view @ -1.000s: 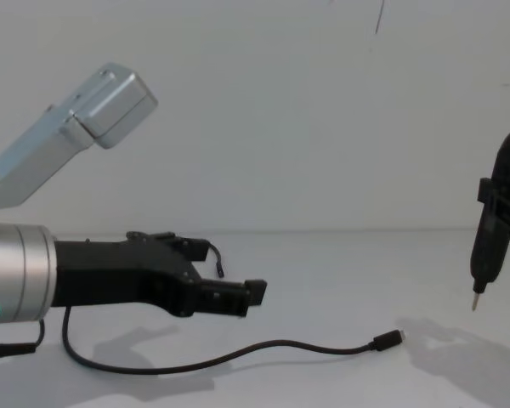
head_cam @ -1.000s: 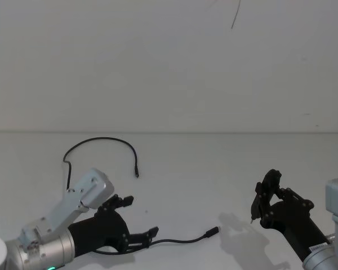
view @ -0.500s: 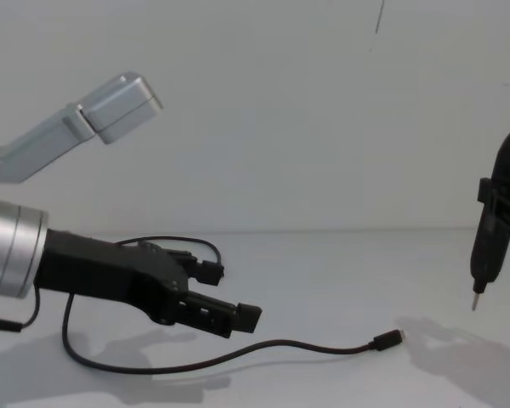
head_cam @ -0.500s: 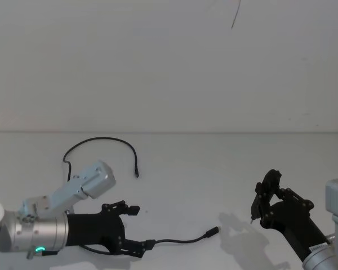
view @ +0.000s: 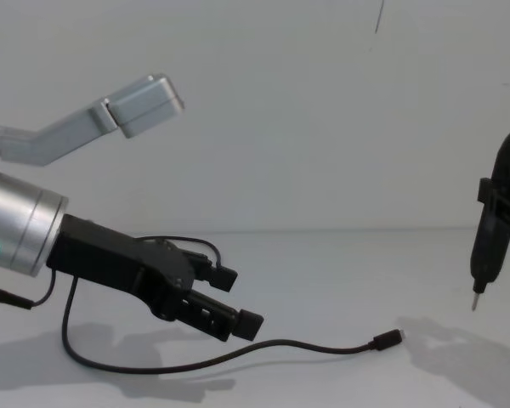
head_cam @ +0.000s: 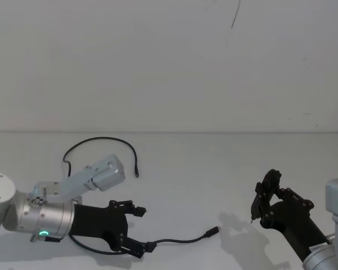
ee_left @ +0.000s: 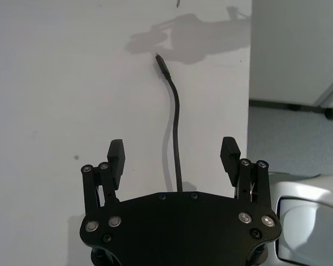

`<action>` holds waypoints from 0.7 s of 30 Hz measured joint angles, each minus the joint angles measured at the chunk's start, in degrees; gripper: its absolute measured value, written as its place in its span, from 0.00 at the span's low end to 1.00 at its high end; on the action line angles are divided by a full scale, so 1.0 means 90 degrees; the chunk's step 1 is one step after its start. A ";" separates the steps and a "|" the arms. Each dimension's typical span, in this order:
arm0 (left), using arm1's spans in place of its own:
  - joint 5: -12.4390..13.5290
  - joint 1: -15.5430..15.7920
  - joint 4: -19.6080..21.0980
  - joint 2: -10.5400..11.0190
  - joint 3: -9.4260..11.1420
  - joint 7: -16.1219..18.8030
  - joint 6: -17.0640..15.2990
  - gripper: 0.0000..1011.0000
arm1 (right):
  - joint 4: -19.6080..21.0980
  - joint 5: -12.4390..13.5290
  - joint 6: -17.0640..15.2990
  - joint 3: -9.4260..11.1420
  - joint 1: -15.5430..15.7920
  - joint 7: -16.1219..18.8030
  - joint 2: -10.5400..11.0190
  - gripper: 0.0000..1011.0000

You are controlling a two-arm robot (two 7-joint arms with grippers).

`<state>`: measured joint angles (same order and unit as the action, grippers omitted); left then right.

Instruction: Pick up the data cable with the one hand.

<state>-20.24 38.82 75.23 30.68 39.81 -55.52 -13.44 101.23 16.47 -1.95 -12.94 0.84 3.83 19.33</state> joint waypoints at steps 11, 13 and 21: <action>0.0226 0.0289 -0.0342 -0.0130 0.0281 -0.0037 0.0040 0.99 | 0.0000 0.0000 0.0000 0.0000 0.0000 0.0000 0.0000 0.26; 0.0253 0.0303 -0.0383 -0.0152 0.0308 0.0007 0.0043 0.99 | 0.0000 0.0000 0.0000 0.0000 0.0000 0.0000 0.0000 0.26; 0.0372 0.0357 -0.0574 -0.0278 0.0436 0.0230 0.0067 0.99 | 0.0000 0.0000 0.0000 0.0000 0.0000 0.0000 0.0000 0.26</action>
<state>-16.89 42.03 70.06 28.18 43.74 -53.45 -12.84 101.23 16.47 -1.95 -12.94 0.84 3.83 19.33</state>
